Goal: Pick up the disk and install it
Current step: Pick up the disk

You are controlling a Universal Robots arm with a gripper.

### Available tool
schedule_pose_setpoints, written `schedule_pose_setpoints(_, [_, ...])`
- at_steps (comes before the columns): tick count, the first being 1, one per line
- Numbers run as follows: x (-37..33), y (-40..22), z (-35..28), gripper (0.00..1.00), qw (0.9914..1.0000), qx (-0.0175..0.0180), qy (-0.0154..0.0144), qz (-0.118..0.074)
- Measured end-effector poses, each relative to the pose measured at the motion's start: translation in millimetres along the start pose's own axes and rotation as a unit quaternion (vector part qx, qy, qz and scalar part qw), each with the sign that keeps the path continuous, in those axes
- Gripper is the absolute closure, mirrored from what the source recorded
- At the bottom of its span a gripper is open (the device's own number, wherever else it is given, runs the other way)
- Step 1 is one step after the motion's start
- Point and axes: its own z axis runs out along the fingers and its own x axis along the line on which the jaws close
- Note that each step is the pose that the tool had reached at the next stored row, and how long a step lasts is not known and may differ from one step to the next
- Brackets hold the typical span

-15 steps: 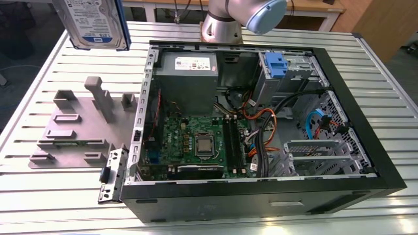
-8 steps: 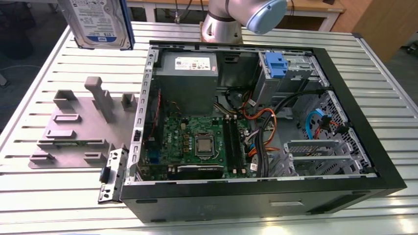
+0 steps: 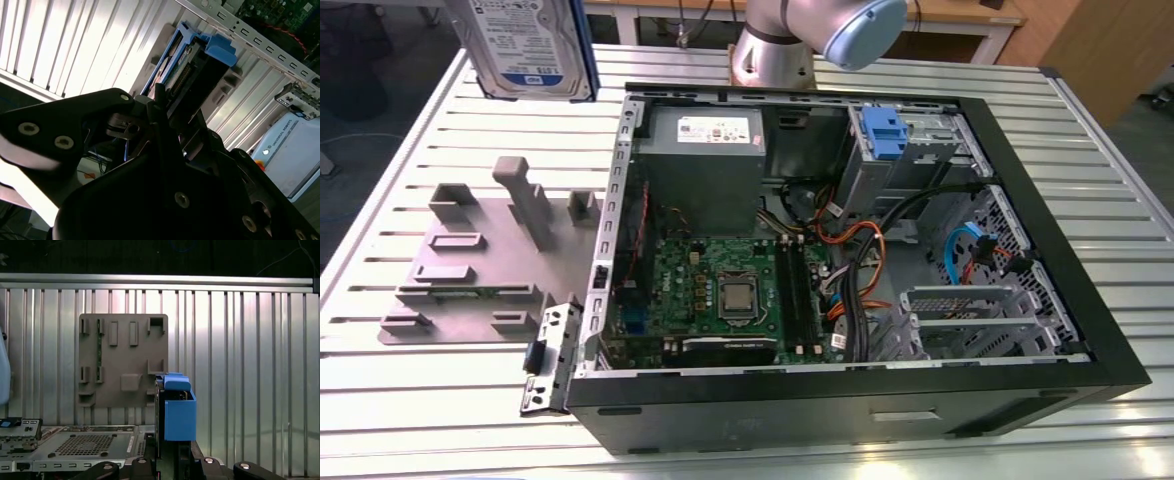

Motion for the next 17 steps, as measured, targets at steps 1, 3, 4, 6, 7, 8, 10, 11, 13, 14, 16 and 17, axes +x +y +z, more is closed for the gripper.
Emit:
schedule_pose_setpoints(1, [-0.2,-0.8,0.0,0.65,1.0,0.0,0.0,0.0])
schedule_pose_setpoints(3, [-0.6,-2.6,0.0,0.65,1.0,0.0,0.0,0.0])
schedule_pose_setpoints(4, [-0.7,-3.5,0.0,0.65,1.0,0.0,0.0,0.0])
schedule_pose_setpoints(6, [-1.1,-5.8,0.0,0.65,1.0,0.0,0.0,0.0])
schedule_pose_setpoints(7, [-1.2,-6.8,0.0,0.65,1.0,0.0,0.0,0.0])
schedule_pose_setpoints(8, [-1.3,-7.8,0.1,0.65,1.0,0.0,0.0,0.0])
schedule_pose_setpoints(10, [-1.5,-9.3,0.1,0.65,1.0,0.0,0.0,0.0])
schedule_pose_setpoints(11, [-1.6,-10.0,0.1,0.65,1.0,0.0,0.0,0.0])
schedule_pose_setpoints(13, [-1.7,-11.2,0.1,0.65,1.0,0.0,0.0,0.0])
schedule_pose_setpoints(14, [-1.8,-11.5,0.1,0.65,1.0,0.0,0.0,0.0])
schedule_pose_setpoints(16, [-1.8,-12.3,0.1,0.65,1.0,0.0,0.0,0.0])
schedule_pose_setpoints(17, [-1.8,-12.6,0.1,0.65,1.0,0.0,0.0,0.0])
